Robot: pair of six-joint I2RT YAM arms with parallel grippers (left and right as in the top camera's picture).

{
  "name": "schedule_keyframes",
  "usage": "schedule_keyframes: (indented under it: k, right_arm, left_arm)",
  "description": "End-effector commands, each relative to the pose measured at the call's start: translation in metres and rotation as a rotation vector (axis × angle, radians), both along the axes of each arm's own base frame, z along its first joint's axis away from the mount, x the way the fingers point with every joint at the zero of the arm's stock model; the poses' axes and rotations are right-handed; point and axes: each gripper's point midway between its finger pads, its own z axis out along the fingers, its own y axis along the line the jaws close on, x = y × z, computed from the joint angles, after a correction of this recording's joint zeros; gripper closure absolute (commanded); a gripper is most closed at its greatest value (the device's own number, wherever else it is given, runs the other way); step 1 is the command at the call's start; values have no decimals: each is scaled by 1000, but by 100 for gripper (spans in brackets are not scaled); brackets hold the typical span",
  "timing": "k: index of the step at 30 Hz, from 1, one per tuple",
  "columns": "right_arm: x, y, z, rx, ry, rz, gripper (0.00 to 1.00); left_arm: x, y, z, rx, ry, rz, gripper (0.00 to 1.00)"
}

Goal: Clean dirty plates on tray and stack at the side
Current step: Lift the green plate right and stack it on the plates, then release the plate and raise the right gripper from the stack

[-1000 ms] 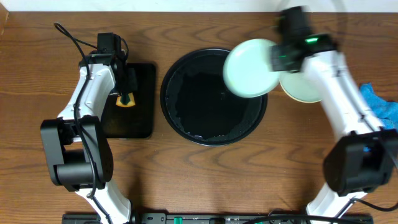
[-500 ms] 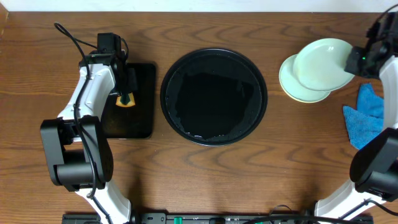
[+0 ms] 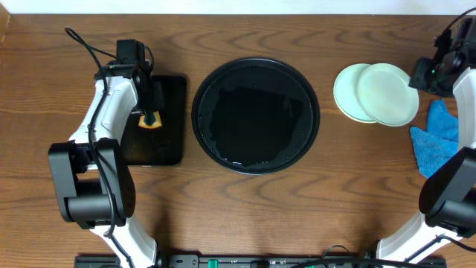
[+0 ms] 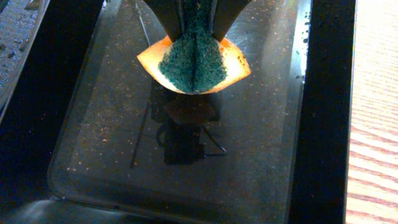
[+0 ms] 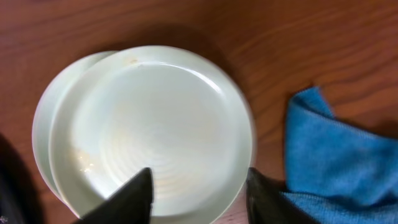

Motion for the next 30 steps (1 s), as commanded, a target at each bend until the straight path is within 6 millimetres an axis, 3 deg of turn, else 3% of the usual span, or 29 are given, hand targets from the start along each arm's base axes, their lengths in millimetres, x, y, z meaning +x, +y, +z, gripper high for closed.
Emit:
schedule_keyframes:
  k: [1,7,11,15,21,26,30]
  right_arm:
    - [0,21,-23,97,30,46,45]
    - [5,54,-34,207,39,120,44]
    - [6,59,-36,145,60,128,50]
    - [6,64,-45,94,78,127,63]
    - [2,79,-78,93,77,135,61]
    - [2,90,-94,97,56,147,68]
    - [9,125,-91,195,16,229,73]
  left_arm:
    - [-3,3,-3,8,13,-7,92]
    - [-3,3,-2,8,13,-7,92]
    - [-3,3,-2,8,14,-7,92]
    - [-4,3,-3,8,17,-7,92]
    - [-5,3,-3,8,19,-7,92]
    - [-5,3,-3,8,21,-7,92]
    - [-5,3,-3,8,21,-7,92]
